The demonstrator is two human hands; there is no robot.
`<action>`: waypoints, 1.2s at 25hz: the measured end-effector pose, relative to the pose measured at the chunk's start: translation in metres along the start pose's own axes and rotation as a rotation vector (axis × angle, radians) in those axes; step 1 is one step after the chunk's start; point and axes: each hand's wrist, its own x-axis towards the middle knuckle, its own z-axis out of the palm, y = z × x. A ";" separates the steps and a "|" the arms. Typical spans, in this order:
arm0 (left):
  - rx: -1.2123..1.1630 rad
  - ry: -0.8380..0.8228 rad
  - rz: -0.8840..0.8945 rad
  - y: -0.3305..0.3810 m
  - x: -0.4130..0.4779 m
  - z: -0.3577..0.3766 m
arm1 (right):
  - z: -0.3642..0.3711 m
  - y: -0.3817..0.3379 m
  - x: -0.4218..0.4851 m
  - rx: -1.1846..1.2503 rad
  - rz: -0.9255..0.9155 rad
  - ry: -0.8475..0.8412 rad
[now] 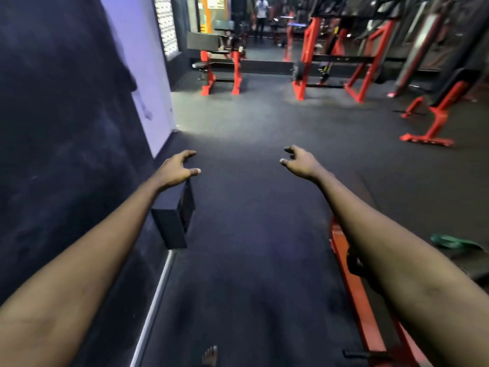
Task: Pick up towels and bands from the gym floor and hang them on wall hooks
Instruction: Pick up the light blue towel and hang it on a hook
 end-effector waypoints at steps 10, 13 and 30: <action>-0.036 -0.251 0.268 0.073 0.250 0.089 | -0.054 0.102 0.083 -0.001 0.367 0.200; -0.027 -0.326 0.342 0.107 0.313 0.126 | -0.070 0.138 0.109 0.009 0.447 0.219; -0.016 -0.684 0.622 0.362 0.669 0.369 | -0.218 0.387 0.306 0.137 0.894 0.532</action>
